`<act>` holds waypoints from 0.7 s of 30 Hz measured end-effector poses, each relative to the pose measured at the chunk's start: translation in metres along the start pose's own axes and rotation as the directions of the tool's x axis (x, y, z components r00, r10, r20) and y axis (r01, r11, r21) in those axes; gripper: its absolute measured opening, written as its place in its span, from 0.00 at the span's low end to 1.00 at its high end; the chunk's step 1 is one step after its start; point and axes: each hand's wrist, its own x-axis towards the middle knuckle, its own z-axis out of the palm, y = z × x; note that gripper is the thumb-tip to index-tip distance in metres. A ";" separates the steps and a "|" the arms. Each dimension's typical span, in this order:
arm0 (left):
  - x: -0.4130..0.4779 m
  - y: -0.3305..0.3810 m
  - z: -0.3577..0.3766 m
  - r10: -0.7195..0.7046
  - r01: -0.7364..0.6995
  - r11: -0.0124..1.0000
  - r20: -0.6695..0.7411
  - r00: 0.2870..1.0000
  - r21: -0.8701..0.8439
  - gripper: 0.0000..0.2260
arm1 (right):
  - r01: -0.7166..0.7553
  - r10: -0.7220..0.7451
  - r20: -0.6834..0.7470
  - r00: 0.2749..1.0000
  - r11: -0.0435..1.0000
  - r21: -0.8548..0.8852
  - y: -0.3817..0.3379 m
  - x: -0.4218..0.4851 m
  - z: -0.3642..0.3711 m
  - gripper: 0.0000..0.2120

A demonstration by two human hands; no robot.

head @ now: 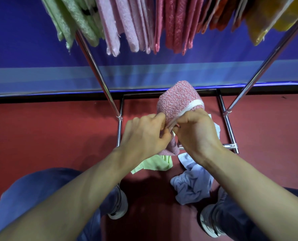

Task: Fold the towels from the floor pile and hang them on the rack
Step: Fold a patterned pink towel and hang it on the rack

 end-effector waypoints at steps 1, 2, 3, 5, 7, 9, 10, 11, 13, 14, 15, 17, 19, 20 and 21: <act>0.001 -0.001 0.000 -0.014 0.014 1.000 0.008 1.000 0.019 0.10 | 0.019 -0.021 -0.024 0.999 0.996 -0.090 0.001 0.000 -0.001 0.12; 0.001 -0.003 0.001 -0.018 0.018 0.999 0.011 1.000 0.029 0.11 | 0.037 -0.046 -0.052 0.998 0.985 -0.166 0.002 0.000 -0.002 0.14; 0.001 -0.003 0.002 -0.013 0.012 0.999 0.004 1.000 0.031 0.10 | 0.055 -0.070 -0.063 0.996 0.974 -0.220 0.003 0.000 -0.002 0.15; 0.001 -0.002 0.000 0.006 -0.005 1.000 -0.044 0.999 0.017 0.10 | 0.087 -0.103 -0.051 0.993 0.964 -0.251 0.003 0.000 -0.001 0.15; 0.001 0.001 -0.003 0.023 -0.023 1.000 -0.101 0.995 0.002 0.11 | 0.099 -0.108 -0.030 0.994 0.973 -0.208 0.002 0.000 0.000 0.14; 0.002 0.002 -0.006 0.051 -0.052 0.999 -0.125 0.991 -0.006 0.12 | 0.113 -0.114 0.000 0.993 0.981 -0.155 0.002 0.001 0.001 0.16; 0.001 0.003 -0.007 0.069 -0.071 0.997 -0.129 0.989 -0.005 0.12 | 0.123 -0.123 0.010 0.992 0.981 -0.150 0.001 0.001 0.001 0.17; 0.000 0.003 -0.007 0.089 -0.089 0.996 -0.131 0.987 -0.001 0.12 | 0.133 -0.135 0.003 0.991 0.977 -0.166 0.001 0.001 0.001 0.16; -0.001 0.003 -0.005 0.127 -0.128 0.992 -0.124 0.984 0.004 0.12 | 0.142 -0.148 -0.013 0.989 0.968 -0.207 0.002 0.000 0.001 0.14; -0.002 0.004 -0.004 0.145 -0.146 0.989 -0.116 0.983 -0.001 0.12 | 0.145 -0.153 -0.015 0.988 0.964 -0.221 0.004 0.000 0.000 0.14; -0.002 0.004 -0.002 0.161 -0.163 0.987 -0.110 0.981 -0.010 0.12 | 0.153 -0.160 -0.012 0.987 0.962 -0.228 0.005 0.000 0.000 0.15; -0.002 0.003 -0.001 0.183 -0.185 0.983 -0.102 0.978 -0.012 0.12 | 0.159 -0.166 -0.010 0.986 0.958 -0.237 0.005 -0.001 0.000 0.16; -0.001 0.003 0.000 0.185 -0.185 0.983 -0.082 0.979 0.009 0.12 | 0.139 -0.152 -0.037 0.988 0.962 -0.236 0.005 -0.002 0.002 0.17; -0.002 0.003 0.001 0.174 -0.173 0.985 -0.065 0.983 0.019 0.12 | 0.124 -0.136 -0.047 0.990 0.971 -0.205 0.003 -0.004 0.003 0.18; -0.002 0.004 0.002 0.157 -0.156 0.987 -0.049 0.986 0.024 0.13 | 0.107 -0.118 -0.058 0.991 0.981 -0.165 0.002 -0.005 0.005 0.19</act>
